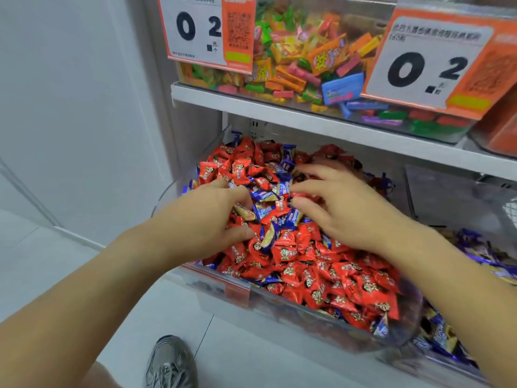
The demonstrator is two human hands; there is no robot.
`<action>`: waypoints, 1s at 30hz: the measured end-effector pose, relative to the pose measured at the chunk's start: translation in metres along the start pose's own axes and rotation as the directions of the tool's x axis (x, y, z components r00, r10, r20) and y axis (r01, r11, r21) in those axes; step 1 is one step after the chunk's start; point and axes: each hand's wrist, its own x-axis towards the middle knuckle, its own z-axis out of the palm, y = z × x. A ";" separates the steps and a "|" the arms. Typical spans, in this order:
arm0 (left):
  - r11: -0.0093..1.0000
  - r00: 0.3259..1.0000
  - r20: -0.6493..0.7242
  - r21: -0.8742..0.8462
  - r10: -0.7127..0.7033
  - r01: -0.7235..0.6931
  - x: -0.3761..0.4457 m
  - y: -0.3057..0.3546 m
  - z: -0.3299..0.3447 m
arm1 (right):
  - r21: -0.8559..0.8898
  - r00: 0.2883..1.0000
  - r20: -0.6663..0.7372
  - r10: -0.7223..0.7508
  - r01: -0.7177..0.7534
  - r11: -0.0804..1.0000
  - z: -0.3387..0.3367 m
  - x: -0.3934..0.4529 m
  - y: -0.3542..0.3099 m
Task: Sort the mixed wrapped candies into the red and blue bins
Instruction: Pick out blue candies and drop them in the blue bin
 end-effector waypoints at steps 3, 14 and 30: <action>0.998 0.999 -0.035 -0.050 0.029 -0.030 0.001 -0.001 0.000 | 0.040 0.993 0.051 -0.107 0.105 0.994 0.010 -0.012 -0.035; 0.924 0.962 -0.255 -0.381 -0.098 -0.007 0.000 -0.001 -0.018 | -0.181 0.965 0.237 0.111 -0.069 0.981 -0.016 -0.013 -0.038; 0.998 0.995 -0.074 -0.012 0.063 -0.064 0.036 0.012 0.014 | 0.209 0.981 0.174 0.081 -0.118 0.971 -0.013 0.003 -0.029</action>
